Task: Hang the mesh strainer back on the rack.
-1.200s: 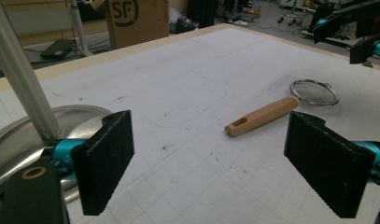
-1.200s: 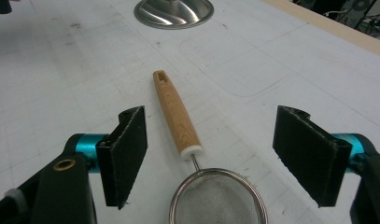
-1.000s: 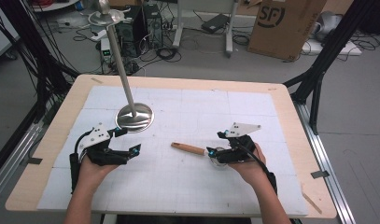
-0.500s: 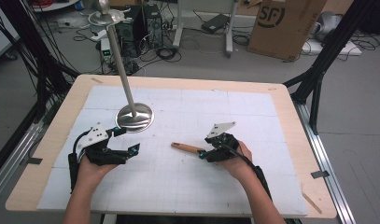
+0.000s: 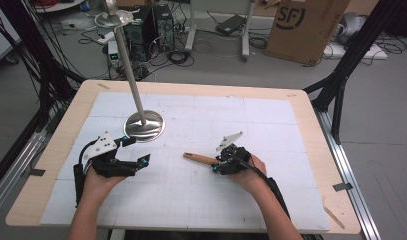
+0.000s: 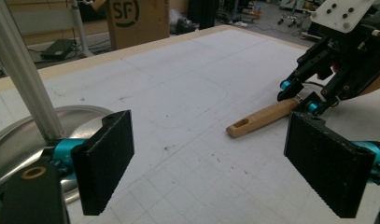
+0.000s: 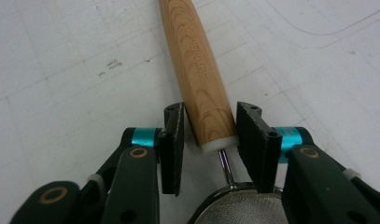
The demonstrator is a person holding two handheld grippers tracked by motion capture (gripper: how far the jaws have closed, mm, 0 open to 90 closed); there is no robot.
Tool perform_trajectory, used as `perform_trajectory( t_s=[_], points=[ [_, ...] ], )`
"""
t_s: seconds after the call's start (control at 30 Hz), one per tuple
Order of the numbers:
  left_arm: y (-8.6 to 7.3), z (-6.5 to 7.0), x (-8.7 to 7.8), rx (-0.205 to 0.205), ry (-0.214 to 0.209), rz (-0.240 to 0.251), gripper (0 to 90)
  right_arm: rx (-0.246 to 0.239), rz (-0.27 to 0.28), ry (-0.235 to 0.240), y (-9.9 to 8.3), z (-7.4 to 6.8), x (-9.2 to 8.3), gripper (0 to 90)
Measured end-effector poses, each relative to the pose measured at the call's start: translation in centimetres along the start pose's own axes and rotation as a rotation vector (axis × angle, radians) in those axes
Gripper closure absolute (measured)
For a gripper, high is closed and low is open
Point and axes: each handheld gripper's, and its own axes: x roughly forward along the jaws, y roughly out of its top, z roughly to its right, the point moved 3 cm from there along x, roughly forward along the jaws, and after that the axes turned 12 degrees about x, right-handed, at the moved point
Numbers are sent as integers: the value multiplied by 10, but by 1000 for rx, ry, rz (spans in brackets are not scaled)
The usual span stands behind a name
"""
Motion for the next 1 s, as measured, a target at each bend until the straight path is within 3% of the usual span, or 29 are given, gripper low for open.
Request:
perform_trajectory(
  t_s=[0.13, 0.23, 0.4, 0.7, 0.93, 1.0],
  points=[
    [0, 0, 0, -2, 6, -1, 166, 11, -6, 1, 0, 0, -1, 649],
    [0, -1, -1, -1, 5, -2, 166, 51, -10, 5, -1, 2, -3, 671],
    [0, 0, 0, -5, 6, 1, 166, 33, -9, 3, -1, 2, -3, 665],
    [-1, -1, 0, -4, 9, -4, 165, 2, -56, -5, 5, 2, 0, 655],
    [-1, -1, -1, -10, 10, -1, 165, -12, -166, -21, 15, -1, 2, 656],
    [-1, -1, -1, -9, 9, -3, 166, -22, -176, -23, 17, -1, 3, 656]
  ],
)
